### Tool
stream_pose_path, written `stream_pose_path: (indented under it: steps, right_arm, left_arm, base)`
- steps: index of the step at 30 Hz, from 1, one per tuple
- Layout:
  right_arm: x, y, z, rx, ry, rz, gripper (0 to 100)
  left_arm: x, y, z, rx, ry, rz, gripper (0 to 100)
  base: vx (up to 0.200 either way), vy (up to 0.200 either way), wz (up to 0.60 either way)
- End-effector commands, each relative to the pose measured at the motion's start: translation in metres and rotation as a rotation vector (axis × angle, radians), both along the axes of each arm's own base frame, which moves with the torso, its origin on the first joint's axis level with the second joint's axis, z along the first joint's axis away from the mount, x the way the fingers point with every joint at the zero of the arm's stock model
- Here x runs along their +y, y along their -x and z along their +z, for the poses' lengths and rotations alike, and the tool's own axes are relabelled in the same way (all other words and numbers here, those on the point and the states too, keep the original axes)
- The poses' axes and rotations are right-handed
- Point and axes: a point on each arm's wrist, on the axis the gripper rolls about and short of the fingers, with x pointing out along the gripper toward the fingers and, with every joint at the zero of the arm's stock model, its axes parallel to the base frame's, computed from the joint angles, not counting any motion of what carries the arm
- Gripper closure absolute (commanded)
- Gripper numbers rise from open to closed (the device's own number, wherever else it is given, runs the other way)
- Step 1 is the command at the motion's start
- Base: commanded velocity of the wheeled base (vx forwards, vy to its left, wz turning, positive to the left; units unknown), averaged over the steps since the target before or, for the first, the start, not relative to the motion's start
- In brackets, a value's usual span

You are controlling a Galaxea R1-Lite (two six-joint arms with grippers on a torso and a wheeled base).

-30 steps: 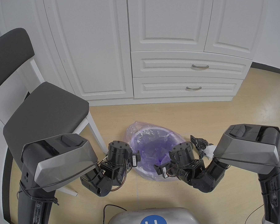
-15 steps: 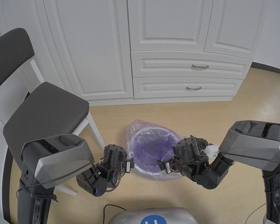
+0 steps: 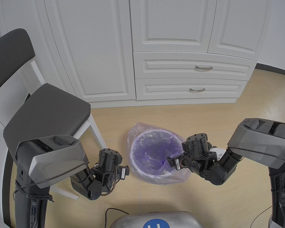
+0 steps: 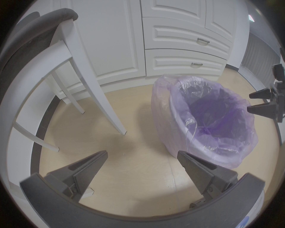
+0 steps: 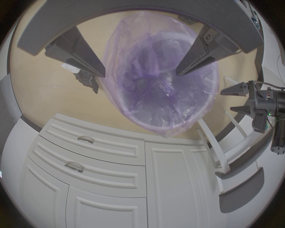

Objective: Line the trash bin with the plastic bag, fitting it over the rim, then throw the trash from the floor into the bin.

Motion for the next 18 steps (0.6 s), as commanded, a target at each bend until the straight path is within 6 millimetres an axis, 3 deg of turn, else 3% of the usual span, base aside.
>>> stream_pose_path:
  steps: [1, 12, 16, 18]
  right_arm:
    - [-0.010, -0.008, -0.007, 0.032, 0.034, -0.022, 0]
    - [-0.008, -0.003, -0.014, 0.064, 0.053, -0.003, 0]
    - [0.006, -0.021, -0.010, -0.026, -0.058, -0.033, 0]
    - [0.015, -0.027, -0.020, -0.036, -0.107, -0.043, 0]
  left_arm:
    - [0.002, -0.001, -0.008, 0.022, -0.009, 0.007, 0]
    - [0.003, -0.002, 0.000, -0.004, 0.007, 0.010, 0]
    - [0.002, -0.002, 0.000, -0.004, 0.007, 0.009, 0]
    - [0.002, -0.001, 0.001, -0.006, 0.007, 0.008, 0]
  base:
    - [0.000, 0.000, 0.00]
    - [0.000, 0.000, 0.00]
    - [0.000, 0.000, 0.00]
    - [0.000, 0.000, 0.00]
